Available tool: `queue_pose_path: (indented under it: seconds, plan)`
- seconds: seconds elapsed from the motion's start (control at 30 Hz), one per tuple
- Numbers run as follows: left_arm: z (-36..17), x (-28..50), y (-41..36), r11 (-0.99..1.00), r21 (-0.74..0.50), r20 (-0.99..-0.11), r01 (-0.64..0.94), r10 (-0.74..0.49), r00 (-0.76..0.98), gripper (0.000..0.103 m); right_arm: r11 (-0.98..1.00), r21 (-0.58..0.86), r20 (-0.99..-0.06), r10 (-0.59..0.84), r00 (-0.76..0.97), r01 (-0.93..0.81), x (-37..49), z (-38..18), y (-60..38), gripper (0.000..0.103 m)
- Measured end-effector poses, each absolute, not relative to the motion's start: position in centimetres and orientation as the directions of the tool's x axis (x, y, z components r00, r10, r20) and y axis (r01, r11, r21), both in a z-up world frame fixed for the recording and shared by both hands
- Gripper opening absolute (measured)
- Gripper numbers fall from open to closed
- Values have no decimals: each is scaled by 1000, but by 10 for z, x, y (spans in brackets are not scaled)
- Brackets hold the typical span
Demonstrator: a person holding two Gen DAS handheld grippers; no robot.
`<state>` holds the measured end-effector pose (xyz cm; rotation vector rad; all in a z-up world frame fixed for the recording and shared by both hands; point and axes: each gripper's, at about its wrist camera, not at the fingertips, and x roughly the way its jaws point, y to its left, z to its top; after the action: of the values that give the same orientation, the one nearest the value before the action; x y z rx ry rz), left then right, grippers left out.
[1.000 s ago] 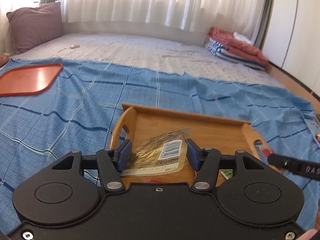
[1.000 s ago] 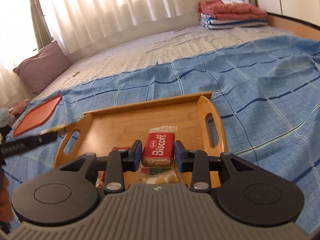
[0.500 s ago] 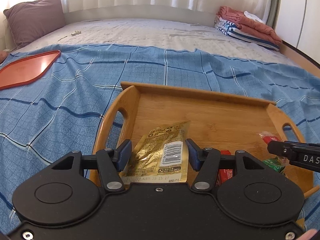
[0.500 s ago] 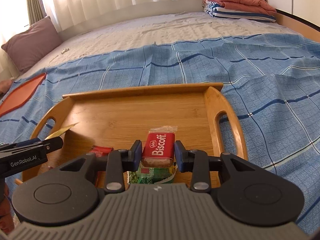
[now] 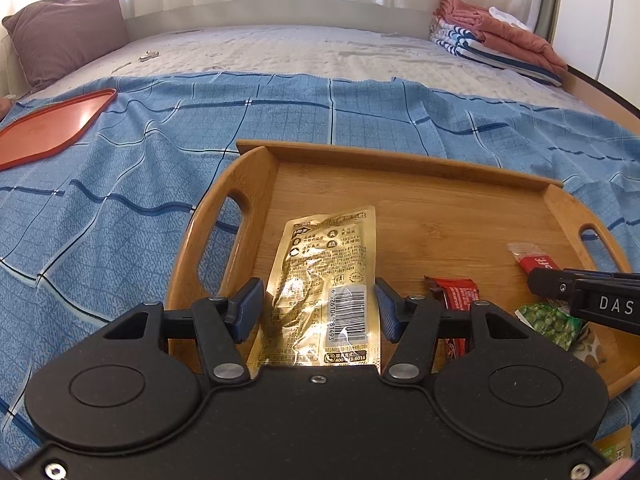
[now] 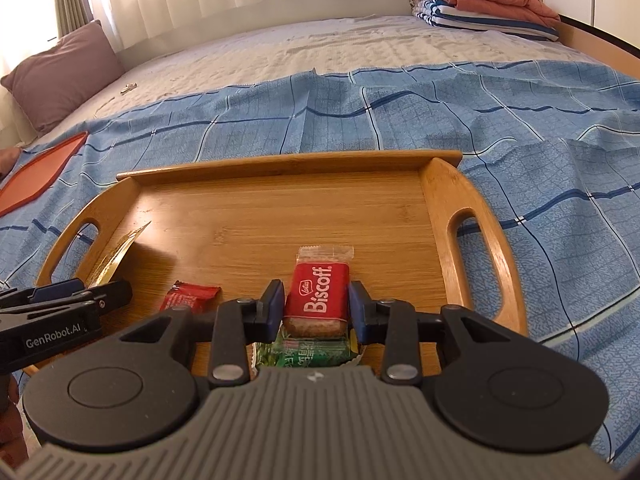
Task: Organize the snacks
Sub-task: 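Open both grippers to release the snacks on the tray, then grasp the white bag with the left gripper while the right grasps the yellow-green fruit pack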
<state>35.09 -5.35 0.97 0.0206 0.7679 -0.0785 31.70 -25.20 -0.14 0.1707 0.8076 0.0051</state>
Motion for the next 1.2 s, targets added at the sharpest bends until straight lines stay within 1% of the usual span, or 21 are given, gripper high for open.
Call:
queue_pose_path:
  seconds: [0.13, 0.17, 0.2, 0.27, 0.3, 0.33, 0.37, 0.43, 0.47, 0.5, 0.53, 0.67, 0.77, 0.8, 0.83, 1.2]
  plan:
    - [9, 350, -56, 996, 10, -691, 87, -56, 721, 56, 986, 153, -713, 65, 698, 64, 316, -5, -252, 39]
    - [8, 350, -56, 996, 12, -690, 89, -56, 721, 56, 986, 152, -713, 64, 698, 64, 316, -4, -251, 39]
    - [9, 349, -57, 996, 14, -690, 91, -56, 722, 57, 986, 153, -714, 66, 697, 63, 316, -5, -251, 42]
    - [9, 349, -56, 996, 13, -691, 91, -57, 721, 59, 987, 149, -710, 63, 701, 62, 315, -4, -251, 44]
    - [10, 348, -57, 996, 11, -689, 89, -57, 722, 59, 986, 151, -706, 62, 706, 64, 314, -4, -251, 46]
    - [11, 346, -56, 996, 11, -687, 87, -55, 724, 60, 985, 157, -702, 65, 709, 66, 312, -4, -252, 50]
    - [12, 345, -56, 996, 13, -686, 89, -56, 726, 60, 984, 166, -699, 71, 712, 65, 310, -3, -252, 57]
    - [15, 340, -56, 995, 19, -675, 99, -61, 735, 68, 983, 173, -687, 79, 722, 57, 304, 0, -253, 60]
    - [18, 337, -56, 994, 27, -667, 106, -62, 743, 70, 984, 171, -681, 81, 727, 51, 301, 1, -252, 63]
    - [21, 334, -56, 993, 35, -660, 113, -62, 749, 75, 985, 168, -675, 82, 733, 45, 298, 4, -252, 67]
    - [23, 330, -57, 992, 41, -653, 120, -64, 754, 80, 985, 168, -669, 83, 738, 41, 294, 6, -252, 68]
    - [35, 312, -57, 988, 60, -638, 144, -73, 767, 80, 980, 194, -644, 101, 758, 35, 280, 17, -255, 76]
    - [43, 295, -57, 983, 82, -624, 164, -78, 778, 82, 977, 213, -622, 115, 774, 27, 264, 25, -257, 77]
    - [46, 287, -56, 981, 87, -618, 174, -84, 782, 86, 976, 217, -617, 119, 778, 23, 258, 27, -258, 77]
    - [49, 280, -55, 979, 89, -612, 181, -89, 786, 89, 975, 220, -612, 122, 781, 20, 253, 30, -259, 77]
    - [61, 208, -18, 977, 51, -599, 209, -138, 788, 90, 977, 213, -570, 139, 810, -17, 180, 41, -269, 83]
